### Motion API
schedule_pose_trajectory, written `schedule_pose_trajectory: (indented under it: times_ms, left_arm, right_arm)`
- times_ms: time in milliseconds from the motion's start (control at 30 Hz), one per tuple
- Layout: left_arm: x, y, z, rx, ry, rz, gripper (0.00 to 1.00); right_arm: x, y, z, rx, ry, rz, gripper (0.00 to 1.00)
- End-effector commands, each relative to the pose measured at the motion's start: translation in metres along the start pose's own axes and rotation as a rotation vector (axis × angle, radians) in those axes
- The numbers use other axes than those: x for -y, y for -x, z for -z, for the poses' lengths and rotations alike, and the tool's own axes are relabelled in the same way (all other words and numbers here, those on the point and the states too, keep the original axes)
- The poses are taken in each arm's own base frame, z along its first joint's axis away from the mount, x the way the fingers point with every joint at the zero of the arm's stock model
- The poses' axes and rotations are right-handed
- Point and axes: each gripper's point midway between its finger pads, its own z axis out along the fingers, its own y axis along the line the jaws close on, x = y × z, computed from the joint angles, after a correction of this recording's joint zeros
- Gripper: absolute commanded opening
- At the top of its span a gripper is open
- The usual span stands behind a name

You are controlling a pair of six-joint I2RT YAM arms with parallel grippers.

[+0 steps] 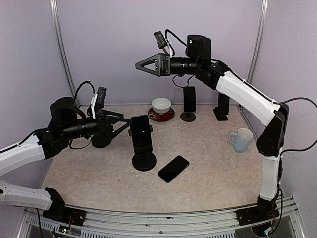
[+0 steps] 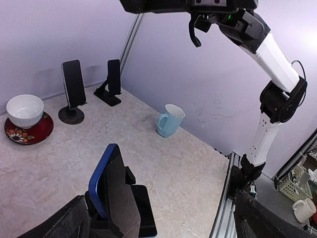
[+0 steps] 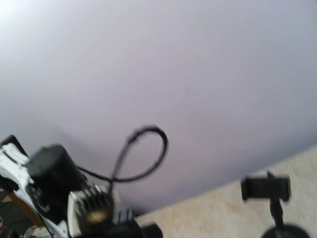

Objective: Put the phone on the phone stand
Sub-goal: Adjust the phone stand with the phone at the center of the board.

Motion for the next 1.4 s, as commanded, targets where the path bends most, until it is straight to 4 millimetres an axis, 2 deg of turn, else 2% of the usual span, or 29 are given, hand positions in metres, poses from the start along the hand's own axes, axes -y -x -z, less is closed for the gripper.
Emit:
schedule_pose_trajectory:
  times_ms: [0, 133, 200, 233, 267, 300, 433, 667, 800, 933, 1000, 1133, 1167, 1233, 1267, 1367]
  left_arm:
    - [0.003, 0.018, 0.002, 0.031, -0.001, -0.033, 0.99]
    - [0.005, 0.022, 0.003, 0.036, -0.004, -0.041, 0.99]
    - [0.003, 0.022, 0.004, 0.036, 0.001, -0.040, 0.99]
    - [0.003, 0.022, 0.003, 0.034, 0.001, -0.039, 0.99]
    - [0.002, 0.021, 0.002, 0.031, 0.002, -0.037, 0.99]
    - [0.002, 0.021, 0.001, 0.030, 0.001, -0.038, 0.99]
    - [0.002, 0.024, 0.000, 0.035, -0.005, -0.034, 0.99]
    - [0.000, 0.024, -0.003, 0.031, -0.006, -0.028, 0.99]
    - [-0.001, 0.025, -0.004, 0.035, 0.000, -0.027, 0.99]
    - [-0.001, 0.024, -0.004, 0.034, -0.001, -0.016, 0.99]
    - [-0.003, 0.023, -0.004, 0.035, 0.008, -0.014, 0.99]
    - [-0.008, 0.025, 0.000, 0.065, 0.045, -0.003, 0.99]
    - [-0.013, 0.025, 0.001, 0.076, 0.078, 0.027, 0.99]
    - [-0.021, 0.026, 0.006, 0.086, 0.138, 0.046, 0.99]
    - [-0.025, 0.025, 0.008, 0.089, 0.172, 0.053, 0.99]
    - [-0.035, 0.022, 0.017, 0.104, 0.273, 0.063, 0.99]
  right_arm:
    - [-0.008, 0.012, -0.004, 0.006, 0.043, 0.017, 1.00]
    - [-0.005, 0.006, -0.005, 0.006, 0.070, 0.001, 1.00]
    - [-0.006, 0.006, -0.011, 0.003, 0.075, 0.007, 1.00]
    - [-0.012, 0.013, -0.013, 0.009, 0.079, 0.027, 1.00]
    - [-0.009, 0.008, -0.016, -0.005, 0.073, 0.019, 1.00]
    - [-0.012, 0.013, -0.015, 0.000, 0.074, 0.029, 1.00]
    - [-0.008, 0.007, -0.007, 0.003, 0.082, 0.008, 1.00]
    - [-0.012, 0.013, -0.009, 0.008, 0.095, 0.013, 1.00]
    - [-0.017, 0.012, -0.016, 0.010, 0.100, 0.026, 1.00]
    - [-0.019, 0.003, -0.026, -0.003, 0.082, 0.012, 1.00]
    - [-0.012, -0.005, -0.028, -0.013, 0.079, -0.023, 1.00]
    - [0.020, -0.031, -0.027, -0.051, -0.011, -0.075, 1.00]
    - [0.027, -0.040, -0.024, -0.058, -0.030, -0.094, 1.00]
    - [0.037, -0.045, -0.015, -0.046, -0.057, -0.095, 1.00]
    - [0.044, -0.055, -0.009, -0.050, -0.081, -0.111, 1.00]
    - [0.046, -0.059, 0.012, -0.026, -0.140, -0.097, 1.00]
